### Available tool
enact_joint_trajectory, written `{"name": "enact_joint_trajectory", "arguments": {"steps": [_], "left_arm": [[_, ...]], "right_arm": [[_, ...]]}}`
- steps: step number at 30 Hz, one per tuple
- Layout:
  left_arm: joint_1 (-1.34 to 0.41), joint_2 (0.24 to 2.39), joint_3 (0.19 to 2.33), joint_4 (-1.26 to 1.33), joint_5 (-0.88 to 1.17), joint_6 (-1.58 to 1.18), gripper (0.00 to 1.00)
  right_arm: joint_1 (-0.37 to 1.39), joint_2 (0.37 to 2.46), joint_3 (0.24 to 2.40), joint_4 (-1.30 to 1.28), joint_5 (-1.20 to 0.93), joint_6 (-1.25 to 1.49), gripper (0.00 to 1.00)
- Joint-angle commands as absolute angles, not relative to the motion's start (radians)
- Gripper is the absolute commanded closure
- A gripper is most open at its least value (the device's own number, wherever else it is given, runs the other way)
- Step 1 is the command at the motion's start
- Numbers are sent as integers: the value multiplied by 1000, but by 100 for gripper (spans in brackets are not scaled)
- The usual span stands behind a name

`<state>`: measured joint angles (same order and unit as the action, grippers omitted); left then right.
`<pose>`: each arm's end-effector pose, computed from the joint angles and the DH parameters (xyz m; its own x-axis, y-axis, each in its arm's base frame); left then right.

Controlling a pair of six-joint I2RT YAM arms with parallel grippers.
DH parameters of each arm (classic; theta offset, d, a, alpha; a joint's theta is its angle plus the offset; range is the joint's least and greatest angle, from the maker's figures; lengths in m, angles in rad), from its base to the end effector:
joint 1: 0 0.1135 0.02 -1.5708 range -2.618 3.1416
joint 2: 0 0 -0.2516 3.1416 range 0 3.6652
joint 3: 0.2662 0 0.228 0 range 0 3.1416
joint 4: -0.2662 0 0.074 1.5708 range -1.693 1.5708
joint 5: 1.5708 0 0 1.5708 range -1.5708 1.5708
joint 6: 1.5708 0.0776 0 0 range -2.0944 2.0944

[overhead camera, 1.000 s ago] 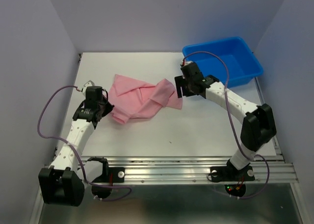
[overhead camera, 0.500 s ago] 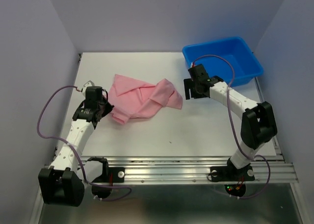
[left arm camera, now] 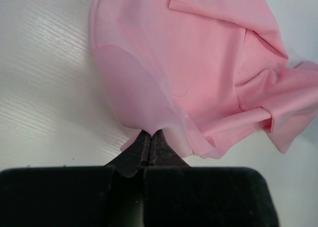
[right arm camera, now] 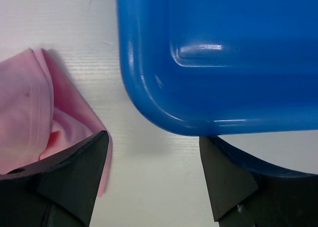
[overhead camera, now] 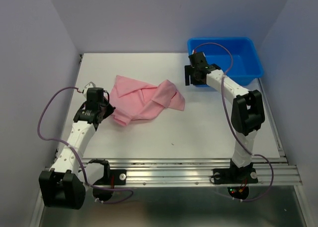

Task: Roll the t-shirts
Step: Flatten out the T-shirt at the center of the board.

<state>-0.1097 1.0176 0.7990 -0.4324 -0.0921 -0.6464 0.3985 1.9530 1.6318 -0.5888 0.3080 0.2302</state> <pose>0.2352 -0.0187 0.2468 -0.5027 -0.5480 -0.6686 -0.3338 0.8365 -0.4346 0.4076 0.1461 0.2176 -0.7537 -0.0814 -0.6522 -0.0270 0.9953 -0.0930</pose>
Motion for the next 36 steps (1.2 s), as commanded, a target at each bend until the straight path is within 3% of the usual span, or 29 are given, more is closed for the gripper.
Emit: {"name": "enact_joint_trajectory", "arguments": {"steps": [1, 9, 17, 24, 36], "left_arm": [[-106, 989, 827, -433, -110, -627, 100], [-106, 989, 831, -436, -115, -621, 100], [-106, 988, 838, -453, -140, -604, 100], [-106, 986, 831, -454, -133, -606, 100], [-106, 962, 830, -463, -121, -604, 100]], "right_arm": [[374, 1990, 1730, -555, 351, 221, 21], [406, 1867, 1617, -535, 186, 244, 20], [661, 1741, 1408, -496, 232, 284, 19], [813, 1867, 1454, -476, 271, 279, 21], [825, 2071, 1614, -426, 446, 255, 28]]}}
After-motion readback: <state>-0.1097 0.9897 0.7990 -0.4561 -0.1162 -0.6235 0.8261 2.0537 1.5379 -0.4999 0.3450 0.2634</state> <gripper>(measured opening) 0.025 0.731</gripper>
